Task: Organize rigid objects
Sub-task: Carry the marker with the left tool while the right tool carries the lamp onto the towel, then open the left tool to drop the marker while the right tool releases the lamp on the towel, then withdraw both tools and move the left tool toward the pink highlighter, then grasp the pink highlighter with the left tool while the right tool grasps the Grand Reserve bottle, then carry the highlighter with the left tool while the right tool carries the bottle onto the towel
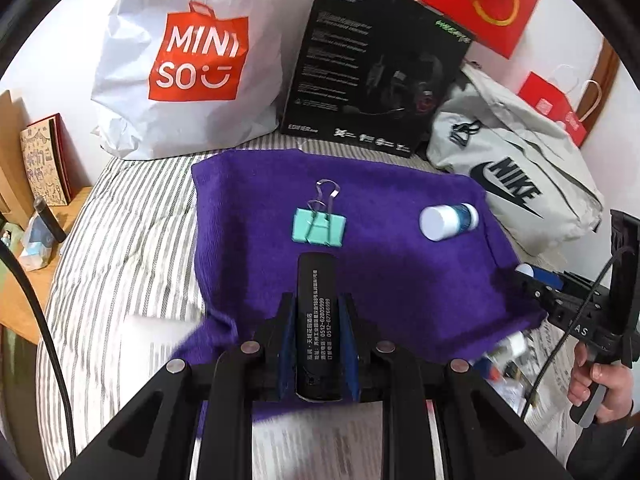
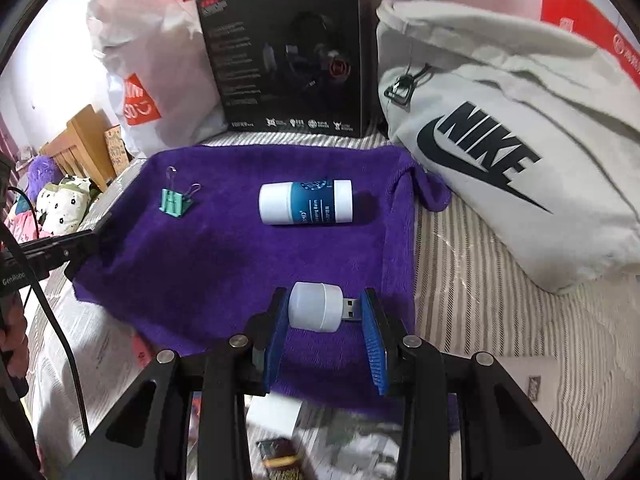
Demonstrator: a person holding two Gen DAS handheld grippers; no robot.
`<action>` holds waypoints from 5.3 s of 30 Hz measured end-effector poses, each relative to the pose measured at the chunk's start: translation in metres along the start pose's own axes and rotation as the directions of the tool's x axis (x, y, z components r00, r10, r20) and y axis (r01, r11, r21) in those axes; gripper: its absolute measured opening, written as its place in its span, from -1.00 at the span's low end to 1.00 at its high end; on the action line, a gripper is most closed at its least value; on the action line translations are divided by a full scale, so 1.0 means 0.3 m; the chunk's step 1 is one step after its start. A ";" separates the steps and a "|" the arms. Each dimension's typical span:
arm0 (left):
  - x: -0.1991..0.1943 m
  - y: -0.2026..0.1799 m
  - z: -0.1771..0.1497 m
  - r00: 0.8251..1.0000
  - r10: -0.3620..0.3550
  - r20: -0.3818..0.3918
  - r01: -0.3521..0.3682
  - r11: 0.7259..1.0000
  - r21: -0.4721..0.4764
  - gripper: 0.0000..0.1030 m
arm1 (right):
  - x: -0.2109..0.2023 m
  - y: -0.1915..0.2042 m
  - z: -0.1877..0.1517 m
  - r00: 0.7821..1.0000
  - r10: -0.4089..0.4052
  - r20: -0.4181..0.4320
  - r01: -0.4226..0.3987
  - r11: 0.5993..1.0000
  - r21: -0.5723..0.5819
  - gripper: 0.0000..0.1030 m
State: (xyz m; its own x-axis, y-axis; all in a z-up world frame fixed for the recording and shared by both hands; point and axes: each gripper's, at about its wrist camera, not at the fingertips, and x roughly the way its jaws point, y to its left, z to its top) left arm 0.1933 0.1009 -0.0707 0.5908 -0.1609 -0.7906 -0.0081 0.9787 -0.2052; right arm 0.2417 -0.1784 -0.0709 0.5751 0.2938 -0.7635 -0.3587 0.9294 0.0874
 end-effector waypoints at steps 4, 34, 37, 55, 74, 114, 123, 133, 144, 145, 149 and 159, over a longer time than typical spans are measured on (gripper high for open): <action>0.063 0.006 0.034 0.999 0.042 -0.009 -0.042 0.999 0.004 -0.60 | 0.065 -0.009 0.030 1.000 -0.011 -0.022 0.011 1.000 -0.019 -0.30; 0.198 -0.055 0.048 0.990 0.116 -0.073 -0.111 0.991 0.075 -0.24 | 0.221 0.017 0.108 0.994 -0.026 -0.106 0.016 0.996 -0.091 -0.22; 0.194 -0.075 0.035 0.990 0.117 -0.084 -0.109 0.990 0.092 -0.03 | 0.210 0.032 0.092 0.992 -0.023 -0.122 0.008 0.993 -0.118 -0.07; -0.051 -0.175 -0.201 0.998 0.003 -0.057 -0.003 1.000 0.000 -0.01 | -0.149 0.003 -0.116 1.000 -0.013 -0.026 0.014 0.999 0.035 -0.03; 0.066 -0.367 -0.274 0.987 0.123 -0.108 -0.122 0.992 0.016 0.18 | -0.247 0.001 -0.441 0.997 0.012 -0.078 -0.004 0.995 0.099 -0.01; -0.009 -0.283 -0.363 0.995 0.091 -0.032 -0.085 0.985 0.150 -0.68 | -0.102 0.072 -0.378 0.995 -0.013 -0.100 -0.001 0.990 -0.142 -0.35; -0.013 -0.265 -0.367 0.998 0.053 -0.027 -0.049 0.990 0.132 -0.67 | -0.129 0.021 -0.391 0.990 -0.079 -0.113 0.075 0.996 -0.040 -0.53; -0.009 -0.284 -0.375 0.997 0.079 -0.009 -0.076 0.983 0.164 -0.67 | -0.140 0.044 -0.414 0.987 -0.125 -0.099 0.114 0.987 -0.109 -0.54; -0.018 -0.284 -0.385 0.997 0.067 -0.022 -0.063 0.984 0.165 -0.68 | -0.147 0.040 -0.419 0.991 -0.082 -0.110 0.073 0.994 -0.082 -0.55; -0.019 -0.283 -0.385 0.998 0.065 -0.023 -0.061 0.985 0.161 -0.68 | -0.147 0.041 -0.420 0.991 -0.084 -0.108 0.076 0.994 -0.080 -0.55; -0.031 -0.253 -0.379 0.999 0.021 -0.048 -0.015 0.993 0.113 -0.68 | -0.151 0.032 -0.408 0.990 -0.064 -0.129 0.056 0.996 -0.063 -0.55; -0.074 -0.194 -0.377 0.998 -0.002 -0.055 0.005 0.997 0.071 -0.68 | -0.216 0.025 -0.395 0.996 -0.012 -0.093 0.007 0.999 -0.054 -0.55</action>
State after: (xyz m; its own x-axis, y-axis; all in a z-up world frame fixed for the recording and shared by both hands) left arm 0.0895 0.0330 -0.1063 0.5456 -0.1692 -0.8208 0.0525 0.9844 -0.1680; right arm 0.1146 -0.2169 -0.0965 0.5085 0.2609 -0.8206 -0.3939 0.9179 0.0478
